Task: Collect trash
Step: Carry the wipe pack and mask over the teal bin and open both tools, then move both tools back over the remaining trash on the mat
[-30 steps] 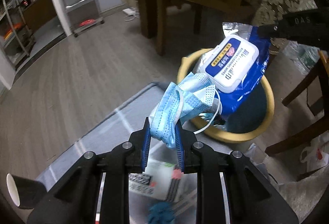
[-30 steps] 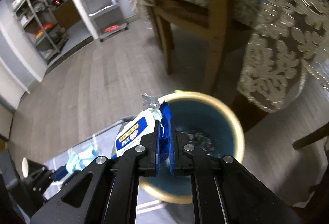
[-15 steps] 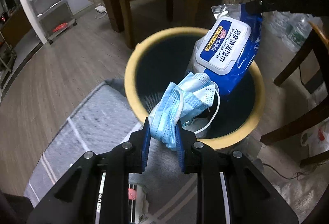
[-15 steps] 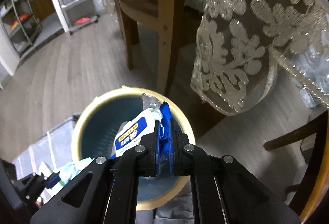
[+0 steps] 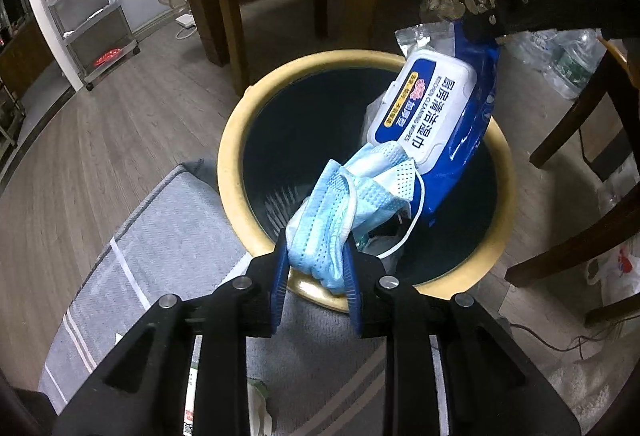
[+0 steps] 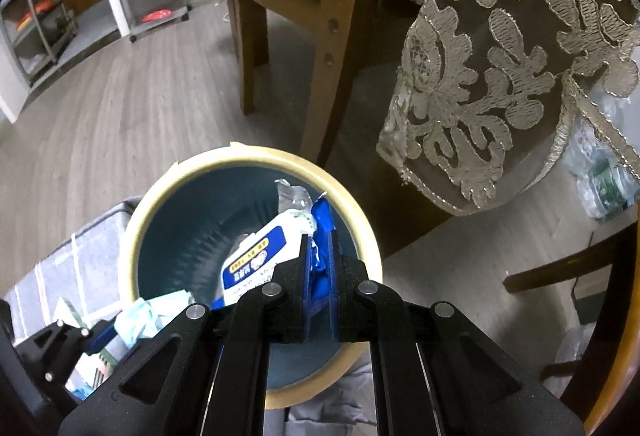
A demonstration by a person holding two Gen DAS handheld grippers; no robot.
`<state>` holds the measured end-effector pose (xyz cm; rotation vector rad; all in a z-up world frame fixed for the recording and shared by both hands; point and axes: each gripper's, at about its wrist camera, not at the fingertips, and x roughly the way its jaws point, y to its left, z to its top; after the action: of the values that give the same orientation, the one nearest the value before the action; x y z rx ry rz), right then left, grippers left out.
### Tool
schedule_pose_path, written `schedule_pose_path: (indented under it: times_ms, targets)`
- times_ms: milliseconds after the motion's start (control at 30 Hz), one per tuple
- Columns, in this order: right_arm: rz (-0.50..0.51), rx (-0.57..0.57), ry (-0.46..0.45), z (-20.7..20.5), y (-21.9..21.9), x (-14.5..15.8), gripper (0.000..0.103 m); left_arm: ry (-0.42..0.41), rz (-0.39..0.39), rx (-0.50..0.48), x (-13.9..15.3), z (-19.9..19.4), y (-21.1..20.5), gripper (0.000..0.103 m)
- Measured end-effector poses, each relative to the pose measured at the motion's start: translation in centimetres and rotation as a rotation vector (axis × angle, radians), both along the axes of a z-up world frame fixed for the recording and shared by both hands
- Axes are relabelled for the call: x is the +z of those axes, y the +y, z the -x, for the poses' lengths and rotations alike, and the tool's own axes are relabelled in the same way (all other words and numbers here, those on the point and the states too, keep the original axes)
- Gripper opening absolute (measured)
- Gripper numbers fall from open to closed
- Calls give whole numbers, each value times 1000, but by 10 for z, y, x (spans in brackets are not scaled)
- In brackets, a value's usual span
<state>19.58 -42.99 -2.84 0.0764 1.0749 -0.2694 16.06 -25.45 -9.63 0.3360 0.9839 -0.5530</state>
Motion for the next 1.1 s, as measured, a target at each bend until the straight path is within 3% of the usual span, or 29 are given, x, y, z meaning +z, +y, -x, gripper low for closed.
schedule_pose_path:
  times_ms: [267,533,600,700,833,1000,1100]
  targets:
    - [-21,-10,-12,1,-1,1,14,-59,55,-3,15,3,2,43]
    - [-30,8,-30,0,5,9,28,-91,50,14,22,7,4,75]
    - [-33,15,-40,0,8,13,41,-104,49,21,26,9,7,79]
    - [-37,24,-60,1,11,21,52,-124,56,35,34,11,13,85]
    - [-41,29,-105,7,13,35,61,-129,64,59,43,14,23,87]
    - [-88,45,-159,18,17,52,84,-153,37,76,58,24,31,91]
    - [-118,54,-194,27,23,63,91,-178,21,72,72,34,38,93]
